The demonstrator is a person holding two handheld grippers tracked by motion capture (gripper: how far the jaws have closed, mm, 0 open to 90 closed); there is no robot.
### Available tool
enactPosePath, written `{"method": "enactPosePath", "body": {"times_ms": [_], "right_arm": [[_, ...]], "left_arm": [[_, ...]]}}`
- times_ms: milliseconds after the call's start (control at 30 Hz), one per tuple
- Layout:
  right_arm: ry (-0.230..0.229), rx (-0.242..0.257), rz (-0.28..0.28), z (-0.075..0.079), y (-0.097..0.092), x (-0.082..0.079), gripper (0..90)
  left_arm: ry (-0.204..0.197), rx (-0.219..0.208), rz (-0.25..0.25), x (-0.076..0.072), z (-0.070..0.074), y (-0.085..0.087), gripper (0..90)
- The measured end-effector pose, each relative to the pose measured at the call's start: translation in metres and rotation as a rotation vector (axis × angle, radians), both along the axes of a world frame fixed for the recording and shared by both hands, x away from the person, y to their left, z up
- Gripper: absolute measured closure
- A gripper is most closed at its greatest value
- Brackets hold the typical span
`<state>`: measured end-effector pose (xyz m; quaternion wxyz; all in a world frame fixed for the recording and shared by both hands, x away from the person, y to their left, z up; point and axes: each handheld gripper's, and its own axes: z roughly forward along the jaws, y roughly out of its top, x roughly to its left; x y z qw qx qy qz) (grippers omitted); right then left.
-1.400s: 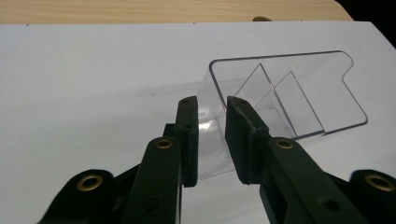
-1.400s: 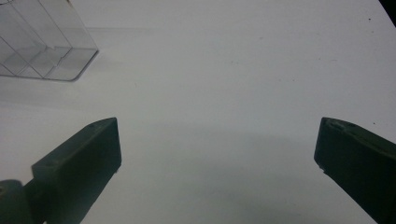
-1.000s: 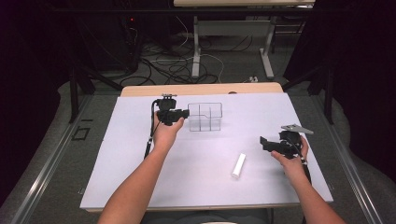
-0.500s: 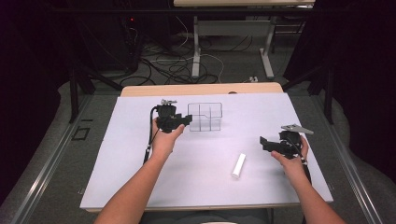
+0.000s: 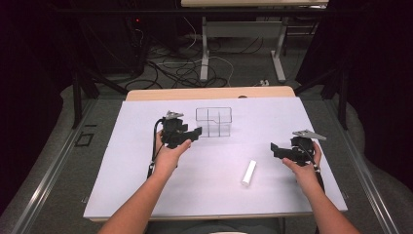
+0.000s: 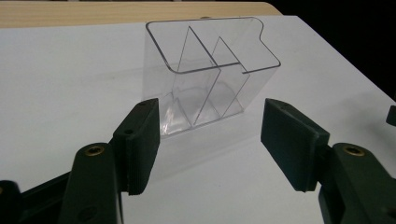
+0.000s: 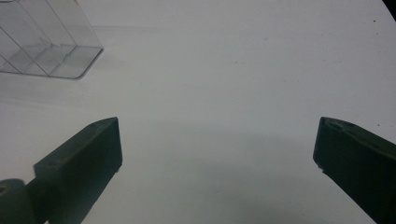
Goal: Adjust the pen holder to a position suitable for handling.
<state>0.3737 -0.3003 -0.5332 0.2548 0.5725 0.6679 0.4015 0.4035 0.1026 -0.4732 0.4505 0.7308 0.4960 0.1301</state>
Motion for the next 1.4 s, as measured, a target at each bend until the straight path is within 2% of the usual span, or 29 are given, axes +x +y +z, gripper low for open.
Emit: {"method": "enactPosePath", "body": {"times_ms": [167,267,367,433,467,500,633,733,800,900,1033,1100,1233,1333,1400], "right_arm": [[0.001,-0.001,0.005,0.000,0.000,0.000,0.8],[0.002,-0.002,0.007,0.000,0.001,0.000,0.8],[0.003,-0.009,0.014,-0.001,0.002,0.000,1.1],[0.007,-0.013,0.016,-0.001,0.002,0.000,1.7],[0.006,-0.016,0.018,-0.001,0.002,0.000,2.0],[0.005,-0.016,0.020,-0.001,0.003,-0.001,2.1],[0.001,-0.026,0.033,0.000,0.003,-0.001,4.4],[-0.001,-0.053,0.049,0.000,0.004,-0.001,6.7],[-0.001,-0.064,0.055,0.000,0.005,-0.002,8.4],[-0.002,-0.087,0.075,0.001,0.006,-0.003,14.5],[0.036,-0.074,0.137,0.007,0.008,-0.001,14.5],[0.044,-0.095,0.161,0.010,0.010,0.000,15.1],[0.055,-0.113,0.208,0.019,0.012,0.003,15.6],[0.039,-0.164,0.246,0.025,0.015,0.007,18.4],[0.043,-0.181,0.266,0.028,0.016,0.008,22.2]], "left_arm": [[-0.006,-0.017,-0.021,-0.007,-0.006,0.002,34.6],[-0.013,-0.009,-0.025,-0.012,-0.011,0.004,33.0],[0.007,-0.007,-0.022,-0.016,-0.017,0.004,32.7],[0.005,0.007,-0.038,-0.018,-0.020,0.005,32.3],[0.007,0.029,-0.048,-0.019,-0.021,0.006,31.8],[-0.005,0.035,-0.047,-0.020,-0.022,0.006,30.8],[-0.011,0.039,-0.055,-0.025,-0.026,0.010,23.2],[-0.028,0.048,-0.068,-0.029,-0.027,0.015,15.5],[-0.035,0.054,-0.063,-0.032,-0.029,0.019,15.3],[-0.036,0.097,-0.050,-0.035,-0.032,0.025,11.0],[-0.033,0.128,-0.043,-0.039,-0.037,0.035,4.9],[-0.040,0.149,-0.040,-0.041,-0.038,0.041,4.0],[-0.040,0.126,-0.039,-0.044,-0.038,0.053,0.1],[-0.037,0.110,-0.020,-0.047,-0.038,0.061,0.1],[-0.049,0.128,-0.021,-0.048,-0.038,0.067,0.1]]}}
